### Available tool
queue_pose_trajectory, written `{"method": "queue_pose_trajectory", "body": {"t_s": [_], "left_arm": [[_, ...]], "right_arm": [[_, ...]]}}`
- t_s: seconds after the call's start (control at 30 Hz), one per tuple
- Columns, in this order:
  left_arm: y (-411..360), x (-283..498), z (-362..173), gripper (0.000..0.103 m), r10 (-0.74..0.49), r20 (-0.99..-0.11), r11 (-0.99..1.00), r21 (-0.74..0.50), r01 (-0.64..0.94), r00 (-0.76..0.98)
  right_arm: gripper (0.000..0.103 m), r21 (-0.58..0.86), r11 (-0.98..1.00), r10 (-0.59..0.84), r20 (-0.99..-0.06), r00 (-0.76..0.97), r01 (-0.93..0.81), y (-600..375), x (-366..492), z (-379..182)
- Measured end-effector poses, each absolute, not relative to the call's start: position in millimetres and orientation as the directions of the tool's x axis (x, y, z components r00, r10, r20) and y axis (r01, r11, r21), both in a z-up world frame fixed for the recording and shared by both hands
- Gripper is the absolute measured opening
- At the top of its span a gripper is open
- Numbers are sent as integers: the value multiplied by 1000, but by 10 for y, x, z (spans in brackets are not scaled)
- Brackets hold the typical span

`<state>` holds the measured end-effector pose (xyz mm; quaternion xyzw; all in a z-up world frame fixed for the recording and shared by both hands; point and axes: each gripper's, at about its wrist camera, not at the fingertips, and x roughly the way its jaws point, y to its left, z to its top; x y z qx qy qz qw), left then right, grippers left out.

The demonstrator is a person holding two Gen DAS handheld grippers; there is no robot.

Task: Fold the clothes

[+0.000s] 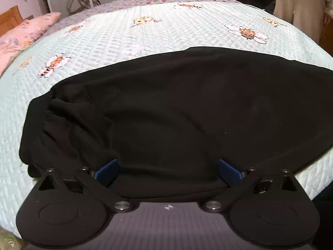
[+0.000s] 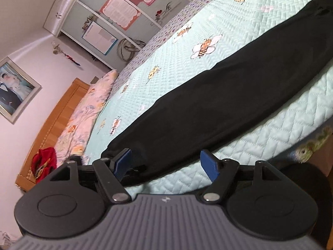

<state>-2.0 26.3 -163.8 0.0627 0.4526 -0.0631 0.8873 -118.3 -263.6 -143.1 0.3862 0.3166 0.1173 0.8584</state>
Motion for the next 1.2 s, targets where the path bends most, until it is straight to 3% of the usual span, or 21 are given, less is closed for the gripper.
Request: {"method": "queue_pose_trajectory", "body": {"t_s": [0.1, 0.43, 0.53, 0.57, 0.67, 0.73, 0.87, 1.0, 1.2], "left_arm": [[308, -24, -1510, 94, -65, -805, 988, 30, 150, 590], [385, 426, -1019, 90, -111, -661, 986, 21, 166, 743], [746, 622, -1049, 90, -117, -639, 993, -74, 91, 760], [867, 696, -1082, 90, -116, -644, 993, -100, 67, 756], [1123, 1035, -1465, 87, 5, -775, 1000, 18, 14, 632], [1259, 1045, -1605, 87, 22, -783, 999, 40, 14, 622], [1345, 948, -1469, 88, -36, -764, 999, -38, 10, 645], [1510, 887, -1436, 88, -202, -731, 963, -271, -5, 652], [1240, 1196, -1398, 95, -449, -690, 873, -475, 112, 567]], "right_arm": [[74, 748, 662, 457, -446, 770, 40, -2659, -1223, -1495], [76, 746, 659, 429, -477, 767, 96, -2863, -1323, -1590], [76, 731, 676, 432, -491, 757, 89, -2818, -1341, -1579], [76, 729, 678, 429, -497, 754, 95, -2806, -1334, -1591], [76, 723, 681, 425, -521, 740, 118, -2758, -1273, -1646], [76, 707, 698, 426, -537, 728, 114, -2696, -1236, -1645], [77, 677, 730, 425, -551, 718, 88, -2615, -1197, -1603], [77, 685, 724, 444, -553, 705, 81, -2575, -1158, -1616], [77, 687, 724, 472, -560, 681, 63, -2504, -1113, -1657]]}}
